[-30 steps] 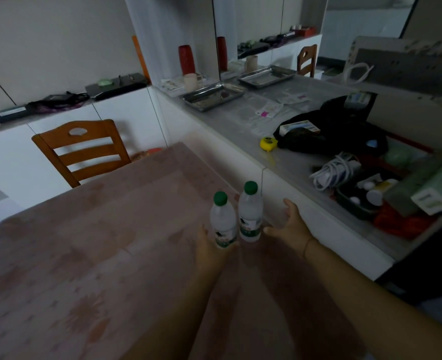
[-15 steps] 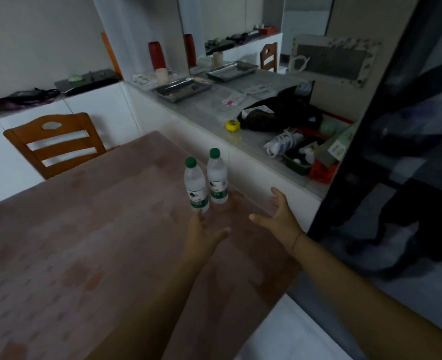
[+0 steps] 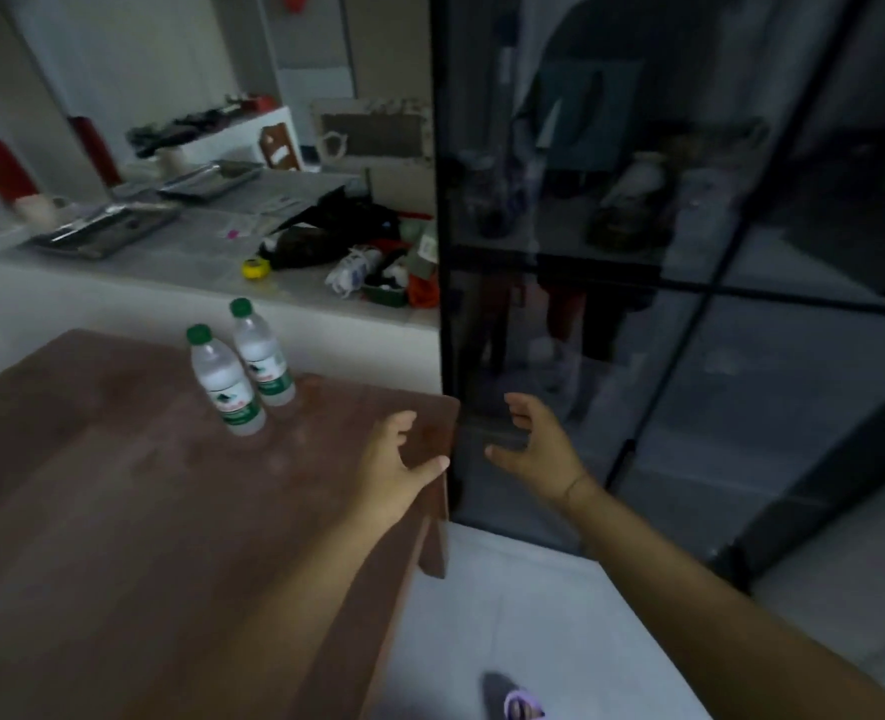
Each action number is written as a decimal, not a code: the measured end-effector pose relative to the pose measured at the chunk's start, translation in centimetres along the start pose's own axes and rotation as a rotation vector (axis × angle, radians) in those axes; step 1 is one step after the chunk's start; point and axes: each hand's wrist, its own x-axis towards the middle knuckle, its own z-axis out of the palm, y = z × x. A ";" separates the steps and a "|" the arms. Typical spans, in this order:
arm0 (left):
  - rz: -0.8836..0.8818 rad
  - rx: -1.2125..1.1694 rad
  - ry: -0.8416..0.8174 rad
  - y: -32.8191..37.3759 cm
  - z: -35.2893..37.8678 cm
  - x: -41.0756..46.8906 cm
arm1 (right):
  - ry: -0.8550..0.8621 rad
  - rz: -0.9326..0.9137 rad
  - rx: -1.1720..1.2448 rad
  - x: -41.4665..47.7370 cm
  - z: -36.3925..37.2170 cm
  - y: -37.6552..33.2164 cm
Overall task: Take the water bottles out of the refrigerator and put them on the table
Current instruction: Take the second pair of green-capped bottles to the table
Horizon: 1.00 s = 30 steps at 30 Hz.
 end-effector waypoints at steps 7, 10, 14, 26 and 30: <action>0.173 0.187 -0.233 3.5 5.6 -6.8 | 0.237 0.157 -0.173 -12.4 -5.6 3.2; 0.254 0.227 -0.316 5.5 8.6 -9.9 | 0.320 0.225 -0.240 -17.3 -8.3 4.3; 0.322 0.234 -0.412 8.0 12.4 -14.6 | 0.416 0.283 -0.263 -24.0 -11.0 5.3; 0.488 0.219 -0.625 15.8 21.2 -33.7 | 0.583 0.314 -0.304 -46.6 -18.9 6.3; 0.574 0.225 -0.686 19.1 24.8 -41.2 | 0.663 0.343 -0.322 -55.2 -22.9 7.1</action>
